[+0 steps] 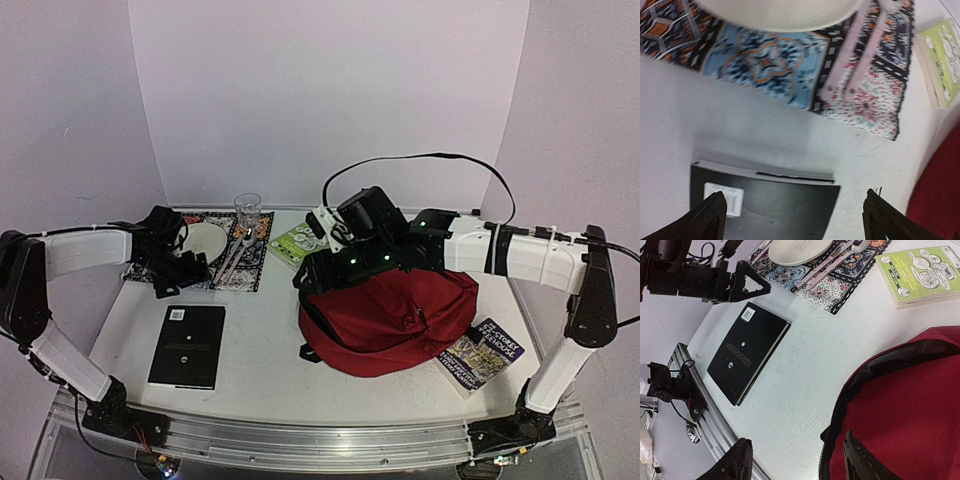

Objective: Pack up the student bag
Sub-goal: Adjust the book at the center of the board, then move the book to the center of the board.

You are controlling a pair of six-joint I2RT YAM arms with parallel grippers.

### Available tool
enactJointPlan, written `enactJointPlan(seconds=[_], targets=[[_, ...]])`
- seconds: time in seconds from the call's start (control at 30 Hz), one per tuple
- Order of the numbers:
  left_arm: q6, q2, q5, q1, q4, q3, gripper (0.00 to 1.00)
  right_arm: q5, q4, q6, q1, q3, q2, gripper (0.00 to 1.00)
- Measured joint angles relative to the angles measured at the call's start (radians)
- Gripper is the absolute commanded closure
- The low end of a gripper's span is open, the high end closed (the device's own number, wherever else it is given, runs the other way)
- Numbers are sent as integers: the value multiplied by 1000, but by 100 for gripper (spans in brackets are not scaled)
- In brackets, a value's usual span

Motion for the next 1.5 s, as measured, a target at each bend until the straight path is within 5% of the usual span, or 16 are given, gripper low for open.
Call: enactJointPlan(seconds=[0.53, 0.93, 1.5], targets=[[-147, -109, -74, 57, -153, -191, 1, 3, 31, 63, 27, -16, 0, 27], [-148, -92, 50, 53, -99, -222, 3, -16, 82, 119, 59, -27, 44, 27], [-373, -61, 169, -208, 227, -252, 2, -85, 150, 212, 74, -116, 80, 29]])
